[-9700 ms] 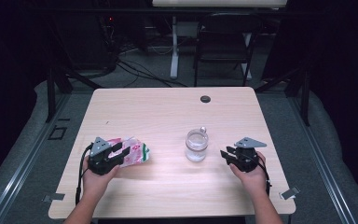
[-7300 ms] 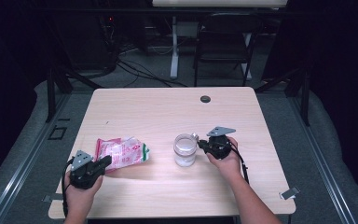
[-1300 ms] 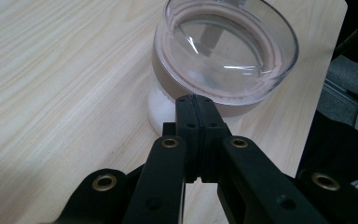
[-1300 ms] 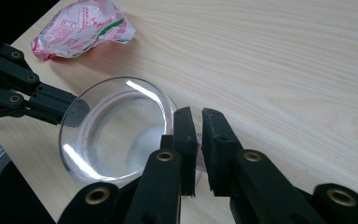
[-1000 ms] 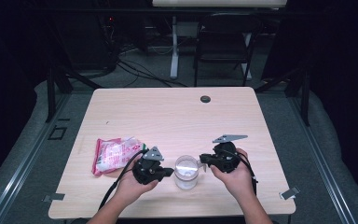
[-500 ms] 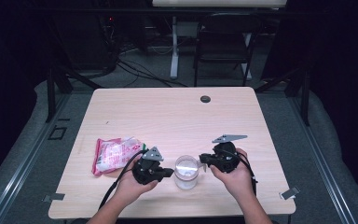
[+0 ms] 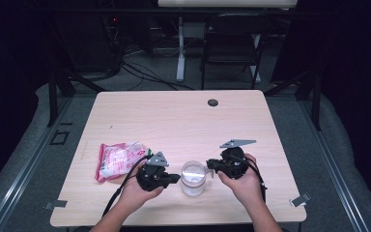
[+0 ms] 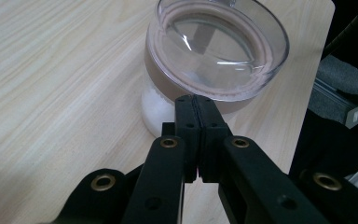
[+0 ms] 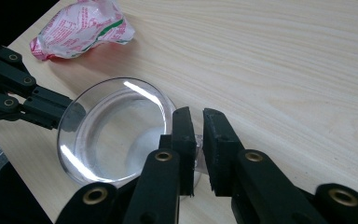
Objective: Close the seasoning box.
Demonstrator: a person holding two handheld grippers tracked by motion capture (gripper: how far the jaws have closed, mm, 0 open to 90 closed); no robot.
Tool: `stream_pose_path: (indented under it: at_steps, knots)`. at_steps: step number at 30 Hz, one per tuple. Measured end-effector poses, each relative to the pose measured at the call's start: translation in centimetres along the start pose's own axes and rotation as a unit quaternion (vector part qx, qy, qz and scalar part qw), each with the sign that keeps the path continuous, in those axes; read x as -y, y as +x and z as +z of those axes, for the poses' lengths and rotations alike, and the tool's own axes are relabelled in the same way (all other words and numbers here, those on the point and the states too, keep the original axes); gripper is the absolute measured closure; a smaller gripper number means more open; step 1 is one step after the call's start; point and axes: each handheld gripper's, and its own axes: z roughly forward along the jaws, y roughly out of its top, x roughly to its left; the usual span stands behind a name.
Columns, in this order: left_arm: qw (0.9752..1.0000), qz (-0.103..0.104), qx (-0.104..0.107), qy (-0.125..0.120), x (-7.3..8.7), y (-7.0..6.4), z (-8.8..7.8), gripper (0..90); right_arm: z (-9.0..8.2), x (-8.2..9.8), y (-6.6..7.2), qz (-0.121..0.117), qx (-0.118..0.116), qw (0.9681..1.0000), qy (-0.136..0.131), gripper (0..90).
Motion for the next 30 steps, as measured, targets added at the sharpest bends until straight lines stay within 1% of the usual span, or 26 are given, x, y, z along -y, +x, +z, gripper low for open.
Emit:
stream_pose_path:
  at_steps: [6,10,12,16,22,23,24,25,30]
  knots:
    - [1.0,-0.001,0.001,-0.004,-0.03,0.0,-0.15,89.1,0.01,0.01,-0.03,0.002,-0.001,1.0,-0.001,83.2]
    - [0.9999,-0.005,0.006,-0.01,-0.05,0.11,-0.27,88.7,0.03,0.04,-0.08,0.004,-0.003,1.0,-0.003,83.2]
    - [0.9999,-0.006,0.007,-0.01,-0.07,0.1,-0.36,88.6,-0.02,0.04,-0.17,0.004,-0.005,1.0,0.0,83.2]
    - [0.9999,-0.004,0.005,-0.01,-0.08,0.06,-0.36,88.5,-0.01,0.06,-0.24,0.004,-0.007,1.0,-0.001,83.2]
    - [0.9999,-0.001,0.011,-0.006,-0.11,0.01,-0.35,88.3,0.0,0.1,-0.33,0.006,-0.008,0.9999,-0.003,83.2]
    - [1.0,-0.001,0.004,-0.005,-0.13,-0.12,-0.34,88.0,0.0,0.1,-0.33,0.006,-0.008,0.9999,-0.003,83.2]
    - [0.9999,0.001,0.01,-0.004,-0.13,-0.09,-0.31,88.1,0.01,0.11,-0.32,0.007,-0.008,0.9999,-0.003,83.2]
    - [0.9999,0.002,0.01,-0.004,-0.14,-0.1,-0.31,88.1,0.0,0.11,-0.33,0.007,-0.009,0.9999,-0.003,83.2]
    - [0.9999,0.002,0.01,-0.01,-0.17,-0.13,-0.47,88.1,0.04,0.14,-0.33,0.011,-0.01,0.9999,-0.006,83.2]
